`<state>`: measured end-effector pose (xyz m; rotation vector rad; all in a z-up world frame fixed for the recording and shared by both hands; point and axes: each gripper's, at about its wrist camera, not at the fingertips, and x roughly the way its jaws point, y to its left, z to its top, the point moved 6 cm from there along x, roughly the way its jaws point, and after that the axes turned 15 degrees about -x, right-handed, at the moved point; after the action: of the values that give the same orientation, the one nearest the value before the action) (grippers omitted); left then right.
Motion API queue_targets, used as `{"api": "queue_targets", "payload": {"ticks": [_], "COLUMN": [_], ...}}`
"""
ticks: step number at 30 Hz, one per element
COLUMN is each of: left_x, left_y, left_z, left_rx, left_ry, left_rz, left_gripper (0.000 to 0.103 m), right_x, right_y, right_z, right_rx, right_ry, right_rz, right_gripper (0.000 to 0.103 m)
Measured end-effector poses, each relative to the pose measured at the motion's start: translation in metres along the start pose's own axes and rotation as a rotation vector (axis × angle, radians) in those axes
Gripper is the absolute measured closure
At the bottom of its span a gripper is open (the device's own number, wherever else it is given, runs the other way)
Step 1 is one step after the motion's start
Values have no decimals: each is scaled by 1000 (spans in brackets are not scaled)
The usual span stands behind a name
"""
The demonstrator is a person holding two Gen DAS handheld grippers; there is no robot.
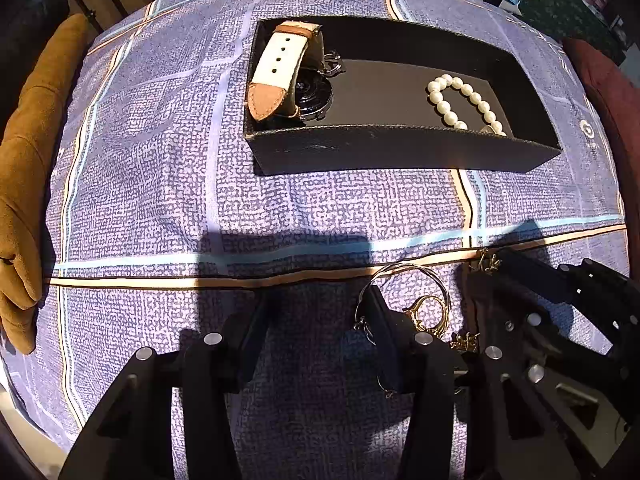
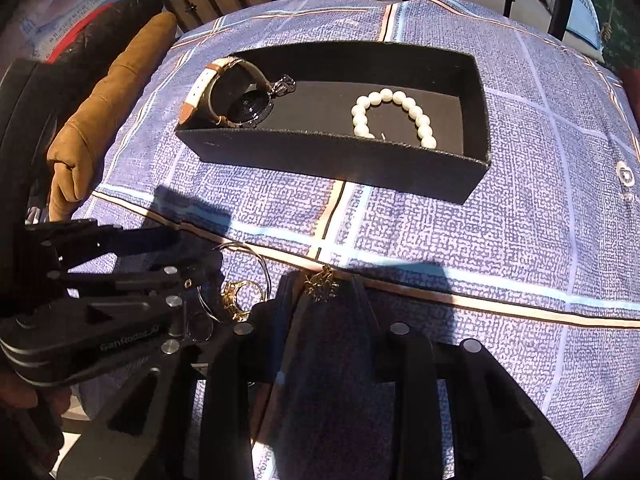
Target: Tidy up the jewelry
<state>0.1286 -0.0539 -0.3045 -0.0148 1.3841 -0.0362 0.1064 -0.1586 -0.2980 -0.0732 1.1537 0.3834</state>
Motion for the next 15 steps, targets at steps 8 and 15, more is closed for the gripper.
{"api": "queue_targets", "payload": {"ticks": [8, 15], "left_x": [-7, -37], "left_y": [16, 22], "left_z": [-2, -4], "left_rx": [-106, -125], "left_ry": [-11, -33], "left_rz": [-100, -186], "left_gripper": [98, 98], "right_x": [-21, -43], "right_y": [-11, -6], "right_z": [-8, -7], "right_rx": [57, 56], "right_ry": [-33, -68], "right_rz": [-10, -9], "right_gripper": [85, 85]}}
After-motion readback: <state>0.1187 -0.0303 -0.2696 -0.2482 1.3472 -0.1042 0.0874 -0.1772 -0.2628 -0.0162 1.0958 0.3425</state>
